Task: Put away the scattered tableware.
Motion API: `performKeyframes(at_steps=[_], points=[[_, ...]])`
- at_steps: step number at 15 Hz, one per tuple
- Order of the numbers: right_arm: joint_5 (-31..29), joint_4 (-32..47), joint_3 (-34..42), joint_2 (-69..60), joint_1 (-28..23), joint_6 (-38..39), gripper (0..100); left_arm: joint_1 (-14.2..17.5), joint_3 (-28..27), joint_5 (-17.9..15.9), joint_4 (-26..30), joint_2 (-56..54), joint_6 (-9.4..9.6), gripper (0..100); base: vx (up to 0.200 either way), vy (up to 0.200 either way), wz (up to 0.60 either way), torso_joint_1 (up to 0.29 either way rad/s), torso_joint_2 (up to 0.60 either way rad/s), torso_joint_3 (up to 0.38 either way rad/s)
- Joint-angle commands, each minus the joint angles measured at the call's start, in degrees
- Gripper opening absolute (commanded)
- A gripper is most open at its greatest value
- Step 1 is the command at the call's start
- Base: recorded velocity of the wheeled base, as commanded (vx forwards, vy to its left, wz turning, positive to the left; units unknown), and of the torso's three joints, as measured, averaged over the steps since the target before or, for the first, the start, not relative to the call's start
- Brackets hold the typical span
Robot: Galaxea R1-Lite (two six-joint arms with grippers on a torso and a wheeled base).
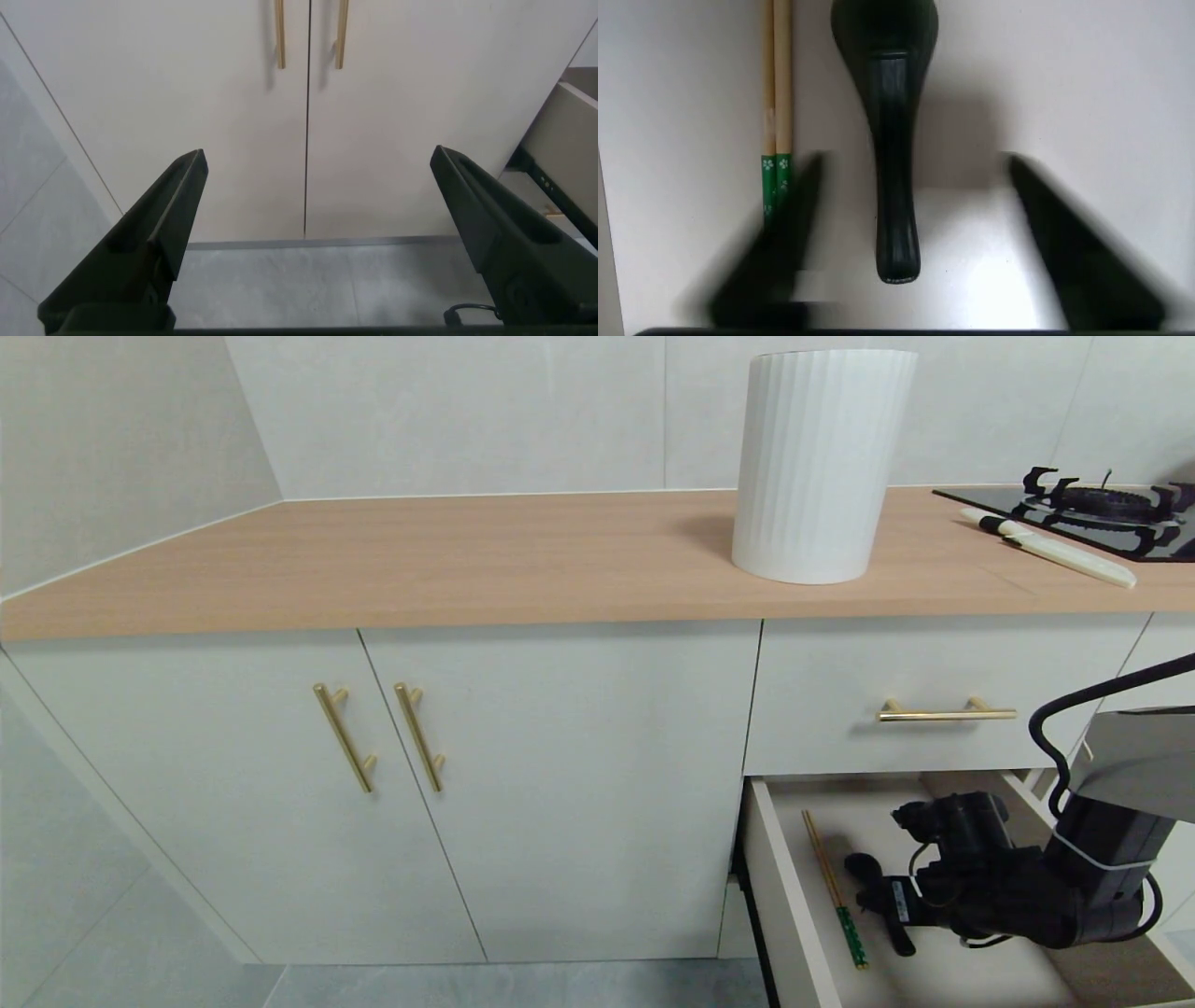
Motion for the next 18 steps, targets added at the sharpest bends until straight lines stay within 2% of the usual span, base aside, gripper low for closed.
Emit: performKeyframes(at_steps=[1, 6, 12, 14, 15, 17, 18], points=[[0.01, 0.01, 0.03, -0.11, 0.03, 0.01, 100, 0.01, 0.01, 0.01, 0.01, 0.00, -0.04, 100, 0.000, 0.000, 0.00, 0.000, 0.00, 0.000], [0.09, 0.01, 1.79, -5.64, 0.03, 2.30, 100, 0.01, 0.01, 0.01, 0.01, 0.00, -0.04, 100, 0.000, 0.000, 0.00, 0.000, 0.00, 0.000], [0.27, 1.60, 7.94, -25.42, 0.12, 2.21, 100, 0.01, 0.01, 0.01, 0.01, 0.00, -0.04, 100, 0.000, 0.000, 0.00, 0.000, 0.00, 0.000], [0.27, 10.03, 7.24, -32.71, 0.47, 2.12, 100, 0.01, 0.01, 0.01, 0.01, 0.00, 0.05, 100, 0.000, 0.000, 0.00, 0.000, 0.00, 0.000], [0.27, 10.03, 7.24, -32.71, 0.47, 2.12, 100, 0.01, 0.01, 0.01, 0.01, 0.00, 0.05, 100, 0.000, 0.000, 0.00, 0.000, 0.00, 0.000], [0.44, 28.32, 3.19, -43.44, 2.31, 2.12, 100, 0.01, 0.01, 0.01, 0.01, 0.00, 0.05, 100, 0.000, 0.000, 0.00, 0.000, 0.00, 0.000], [0.44, 32.18, 2.23, -45.63, 2.93, 2.12, 100, 0.01, 0.01, -0.08, 0.01, 0.00, 0.05, 100, 0.000, 0.000, 0.00, 0.000, 0.00, 0.000]])
